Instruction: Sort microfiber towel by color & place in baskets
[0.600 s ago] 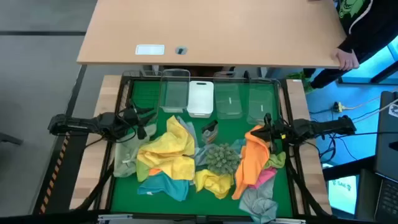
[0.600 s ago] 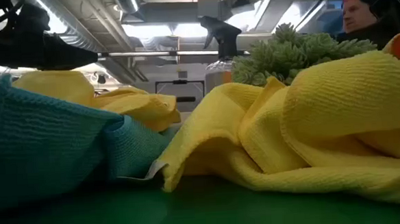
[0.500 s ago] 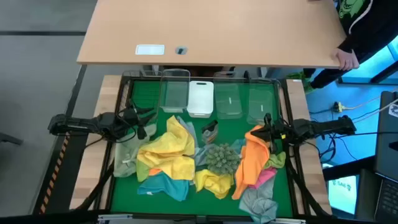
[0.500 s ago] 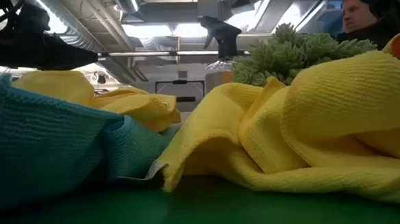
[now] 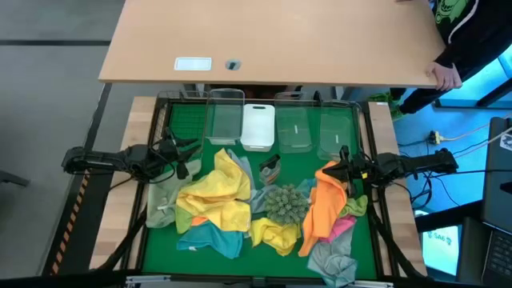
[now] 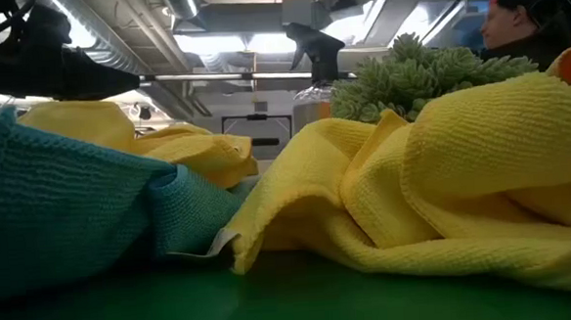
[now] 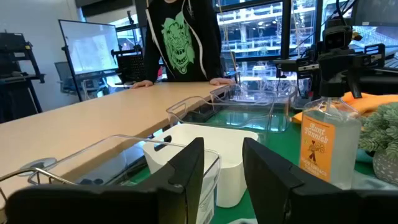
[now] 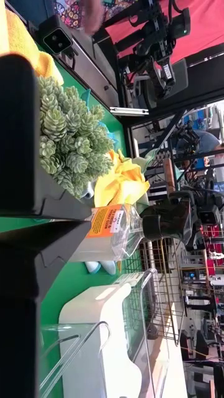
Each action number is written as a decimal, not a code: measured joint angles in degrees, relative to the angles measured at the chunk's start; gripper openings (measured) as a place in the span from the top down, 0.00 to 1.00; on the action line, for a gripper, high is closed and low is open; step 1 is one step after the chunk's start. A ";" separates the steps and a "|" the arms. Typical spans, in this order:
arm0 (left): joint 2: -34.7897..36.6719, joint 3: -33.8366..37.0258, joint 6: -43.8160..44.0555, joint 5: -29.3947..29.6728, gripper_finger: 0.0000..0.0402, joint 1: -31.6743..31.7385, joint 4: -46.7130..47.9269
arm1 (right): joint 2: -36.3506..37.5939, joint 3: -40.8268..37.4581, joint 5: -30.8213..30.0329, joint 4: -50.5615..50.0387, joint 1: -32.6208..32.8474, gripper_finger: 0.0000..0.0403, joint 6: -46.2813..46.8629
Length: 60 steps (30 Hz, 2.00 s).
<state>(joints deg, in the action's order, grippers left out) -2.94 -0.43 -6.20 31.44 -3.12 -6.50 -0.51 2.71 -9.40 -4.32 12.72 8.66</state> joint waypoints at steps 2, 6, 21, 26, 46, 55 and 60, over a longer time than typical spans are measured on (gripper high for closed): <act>0.00 0.00 0.00 0.00 0.74 -0.01 0.00 | 0.00 0.01 0.02 -0.01 0.00 0.96 0.00; 0.02 0.02 0.00 0.00 0.74 -0.02 0.00 | 0.00 0.01 0.02 -0.02 -0.01 0.96 -0.01; 0.00 0.00 0.00 0.00 0.74 0.01 0.00 | 0.00 0.00 -0.53 0.12 -0.01 0.96 -10.42; 0.00 0.00 0.00 0.00 0.74 -0.02 0.00 | 0.01 0.01 -0.54 0.15 -0.01 0.96 -10.50; 0.00 0.00 -1.90 0.04 0.74 -0.01 -0.02 | 0.00 -0.10 -2.63 1.49 -0.01 0.96 -10.46; 0.00 0.01 0.19 0.13 0.74 -0.02 -0.20 | 0.02 -0.10 -2.59 1.62 -0.01 0.96 -10.08; 0.01 0.00 5.74 2.51 0.74 0.01 -0.20 | 0.01 -0.10 -3.07 1.69 0.01 0.96 -5.27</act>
<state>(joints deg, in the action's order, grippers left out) -2.93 -0.43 -0.46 33.95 -3.11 -6.70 -0.51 2.61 -12.47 -2.63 12.72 3.39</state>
